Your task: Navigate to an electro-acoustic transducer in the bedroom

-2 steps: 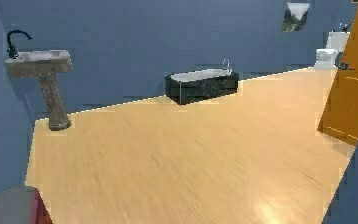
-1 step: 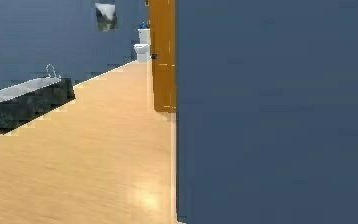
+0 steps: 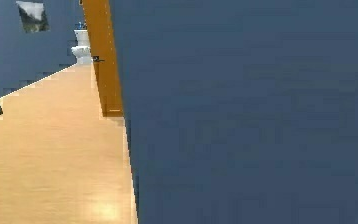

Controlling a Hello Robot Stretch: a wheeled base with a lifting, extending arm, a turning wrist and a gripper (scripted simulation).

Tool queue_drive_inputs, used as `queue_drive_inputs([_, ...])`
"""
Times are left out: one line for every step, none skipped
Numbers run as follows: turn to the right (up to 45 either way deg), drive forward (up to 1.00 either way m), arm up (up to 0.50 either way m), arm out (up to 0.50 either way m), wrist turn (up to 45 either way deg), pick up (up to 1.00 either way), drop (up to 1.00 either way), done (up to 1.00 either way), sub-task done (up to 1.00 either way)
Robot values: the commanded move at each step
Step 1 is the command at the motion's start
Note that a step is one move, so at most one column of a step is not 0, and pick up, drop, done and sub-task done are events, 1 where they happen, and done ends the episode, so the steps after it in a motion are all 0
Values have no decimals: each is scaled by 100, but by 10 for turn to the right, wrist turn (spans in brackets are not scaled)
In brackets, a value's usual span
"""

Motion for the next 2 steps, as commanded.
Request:
queue_drive_inputs([0, 25, 0, 0, 0, 0, 0, 0, 0])
queue_drive_inputs([-450, 0, 0, 0, 0, 0, 0, 0, 0])
